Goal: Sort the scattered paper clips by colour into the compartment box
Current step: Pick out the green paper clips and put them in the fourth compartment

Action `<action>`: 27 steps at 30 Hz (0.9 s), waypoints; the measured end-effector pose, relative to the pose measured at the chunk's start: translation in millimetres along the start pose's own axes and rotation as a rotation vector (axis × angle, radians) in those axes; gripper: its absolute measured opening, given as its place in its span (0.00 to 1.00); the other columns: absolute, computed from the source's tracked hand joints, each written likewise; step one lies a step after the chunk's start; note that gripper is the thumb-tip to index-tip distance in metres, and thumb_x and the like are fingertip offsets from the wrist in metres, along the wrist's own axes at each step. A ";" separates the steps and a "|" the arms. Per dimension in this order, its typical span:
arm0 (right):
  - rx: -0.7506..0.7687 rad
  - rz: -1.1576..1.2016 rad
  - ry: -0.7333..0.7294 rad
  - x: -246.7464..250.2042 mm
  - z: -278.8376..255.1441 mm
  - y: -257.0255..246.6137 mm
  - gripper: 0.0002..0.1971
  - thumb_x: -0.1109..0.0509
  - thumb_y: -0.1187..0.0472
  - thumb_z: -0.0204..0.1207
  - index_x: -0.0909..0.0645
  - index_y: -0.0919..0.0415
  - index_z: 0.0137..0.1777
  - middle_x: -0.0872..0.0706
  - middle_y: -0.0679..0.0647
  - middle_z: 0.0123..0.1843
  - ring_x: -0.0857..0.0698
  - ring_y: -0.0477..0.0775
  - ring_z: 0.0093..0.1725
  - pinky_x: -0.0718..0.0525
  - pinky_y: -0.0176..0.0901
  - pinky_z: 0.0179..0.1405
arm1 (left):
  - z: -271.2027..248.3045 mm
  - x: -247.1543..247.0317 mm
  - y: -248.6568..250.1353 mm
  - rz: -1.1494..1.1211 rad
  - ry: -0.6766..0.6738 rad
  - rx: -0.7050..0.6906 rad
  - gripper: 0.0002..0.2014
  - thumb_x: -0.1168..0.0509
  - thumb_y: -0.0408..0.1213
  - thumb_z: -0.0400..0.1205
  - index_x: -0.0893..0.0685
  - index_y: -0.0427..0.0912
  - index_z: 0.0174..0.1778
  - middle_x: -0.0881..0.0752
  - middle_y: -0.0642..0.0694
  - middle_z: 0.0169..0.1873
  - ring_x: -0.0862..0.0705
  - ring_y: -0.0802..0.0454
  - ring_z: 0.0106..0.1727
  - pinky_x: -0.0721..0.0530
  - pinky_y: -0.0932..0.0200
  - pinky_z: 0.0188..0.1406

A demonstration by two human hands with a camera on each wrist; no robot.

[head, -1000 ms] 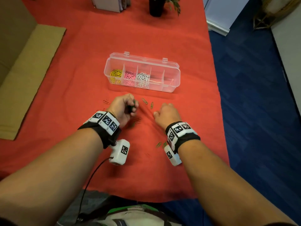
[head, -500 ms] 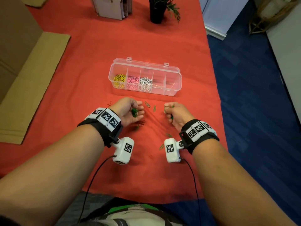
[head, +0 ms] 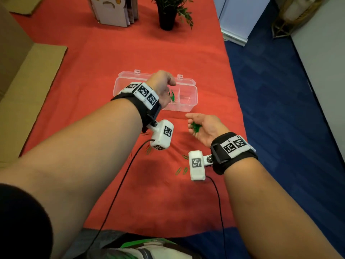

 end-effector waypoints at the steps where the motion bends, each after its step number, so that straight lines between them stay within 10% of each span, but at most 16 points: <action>1: 0.021 -0.046 0.016 0.2 1.0 -2.7 0.14 0.48 0.75 0.80 0.21 0.65 0.50 0.25 0.54 0.35 0.26 0.47 0.31 0.23 0.32 0.22 | 1.3 0.6 2.7 0.012 0.030 -0.011 0.08 0.46 0.27 0.71 0.37 0.42 0.31 0.33 0.46 0.39 0.39 0.51 0.28 0.16 0.63 0.38; 5: 0.156 -0.307 0.108 -6.1 8.5 -19.8 0.16 0.50 0.80 0.78 0.24 0.64 0.48 0.27 0.53 0.34 0.28 0.45 0.30 0.25 0.29 0.22 | 7.0 15.7 4.5 0.096 0.121 -0.073 0.11 0.44 0.26 0.69 0.37 0.42 0.25 0.37 0.48 0.30 0.40 0.51 0.27 0.25 0.64 0.53; 7: 0.236 -0.430 0.143 -13.7 13.1 -32.9 0.18 0.50 0.80 0.76 0.24 0.60 0.39 0.26 0.52 0.34 0.27 0.45 0.30 0.24 0.30 0.23 | 9.8 30.5 -0.7 0.155 0.149 -0.102 0.11 0.47 0.23 0.73 0.33 0.41 0.27 0.34 0.46 0.30 0.36 0.54 0.23 0.26 0.63 0.32; 12: 0.381 -0.640 0.189 -42.5 33.3 -58.2 0.18 0.46 0.75 0.70 0.23 0.51 0.35 0.20 0.54 0.41 0.20 0.57 0.44 0.18 0.53 0.49 | -2.5 65.6 -24.1 0.425 0.208 -0.166 0.11 0.43 0.26 0.80 0.19 0.39 0.54 0.22 0.48 0.36 0.24 0.56 0.33 0.24 0.61 0.35; 18: 0.413 -1.029 0.134 -76.9 31.1 -66.4 0.27 0.48 0.77 0.74 0.29 0.65 0.74 0.23 0.63 0.73 0.24 0.60 0.72 0.29 0.42 0.71 | -28.4 116.1 -62.0 0.809 0.339 -0.280 0.11 0.36 0.27 0.76 0.14 0.37 0.52 0.12 0.37 0.50 0.15 0.46 0.49 0.18 0.55 0.55; 27: 0.416 -1.222 0.243 -54.1 -7.5 -36.4 0.11 0.40 0.65 0.77 0.15 0.63 0.49 0.12 0.62 0.53 0.16 0.61 0.56 0.23 0.40 0.51 | -40.9 131.8 -101.4 1.174 0.303 -0.200 0.06 0.27 0.35 0.71 0.09 0.44 0.42 0.08 0.45 0.43 0.12 0.50 0.47 0.21 0.66 0.47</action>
Point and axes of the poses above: each hand's wrist, its own z-axis towards the middle knuckle, its own x-axis out of the back of the hand, y = z × x, the point moved 4 cm from there along z, towards the middle knuckle
